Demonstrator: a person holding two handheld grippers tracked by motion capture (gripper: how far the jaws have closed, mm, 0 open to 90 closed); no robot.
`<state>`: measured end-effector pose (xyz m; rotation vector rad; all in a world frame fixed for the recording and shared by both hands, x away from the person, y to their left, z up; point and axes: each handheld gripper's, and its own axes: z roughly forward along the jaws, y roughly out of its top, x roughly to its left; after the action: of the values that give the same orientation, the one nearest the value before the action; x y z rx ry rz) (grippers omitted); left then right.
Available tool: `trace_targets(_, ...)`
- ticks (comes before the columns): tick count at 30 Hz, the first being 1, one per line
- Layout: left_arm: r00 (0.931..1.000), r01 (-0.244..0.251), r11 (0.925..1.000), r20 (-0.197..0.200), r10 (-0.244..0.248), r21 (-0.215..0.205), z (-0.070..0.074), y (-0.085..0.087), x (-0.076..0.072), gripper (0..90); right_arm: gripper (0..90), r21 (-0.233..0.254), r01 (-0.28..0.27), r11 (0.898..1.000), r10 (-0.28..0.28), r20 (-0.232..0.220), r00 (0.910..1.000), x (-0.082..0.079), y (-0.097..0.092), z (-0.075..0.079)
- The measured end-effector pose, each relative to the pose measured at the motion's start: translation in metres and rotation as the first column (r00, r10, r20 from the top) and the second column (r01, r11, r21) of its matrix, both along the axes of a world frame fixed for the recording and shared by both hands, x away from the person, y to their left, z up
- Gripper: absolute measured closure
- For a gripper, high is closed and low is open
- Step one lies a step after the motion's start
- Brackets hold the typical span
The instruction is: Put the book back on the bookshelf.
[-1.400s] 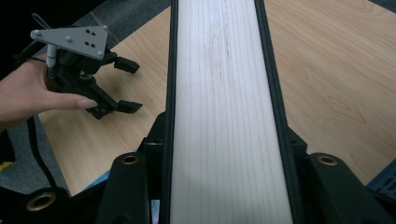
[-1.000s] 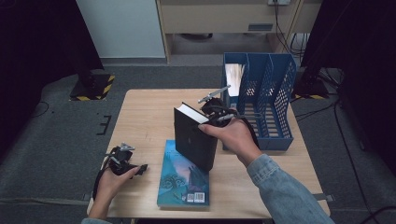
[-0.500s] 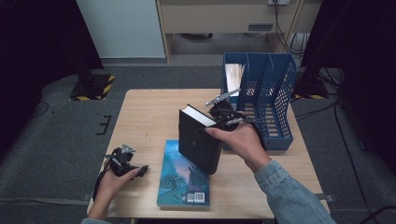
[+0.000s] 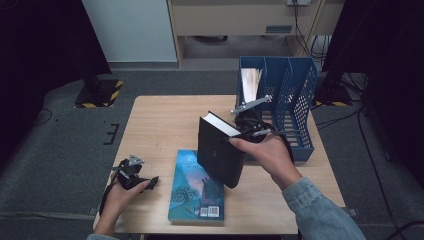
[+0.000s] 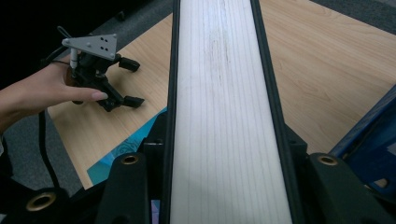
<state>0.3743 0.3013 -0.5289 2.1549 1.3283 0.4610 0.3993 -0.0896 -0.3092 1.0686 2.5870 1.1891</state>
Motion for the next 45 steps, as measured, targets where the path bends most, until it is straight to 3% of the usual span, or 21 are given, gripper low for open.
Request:
trace_targets(21, 1.0, 0.003, 1.0, 0.007, -0.003, 0.0, 0.0, -0.001, 0.0, 0.0, 52.5, 0.033, 0.036, 0.999, -0.036, 0.004, 0.9993, -0.025, -0.04, -0.004)
trace_targets(30, 1.0, 0.002, 1.0, 0.009, -0.002, -0.001, -0.001, -0.001, 0.0, 0.0, 52.4, 0.024, 0.063, 0.998, -0.063, 0.0, 0.998, -0.032, -0.059, -0.007)
trace_targets(45, 0.9999, 0.005, 1.0, 0.013, -0.005, 0.0, -0.001, 0.0, 0.0, 0.0, 52.4, 0.05, 0.067, 0.996, -0.067, -0.007, 0.9977, -0.038, -0.067, 0.0)
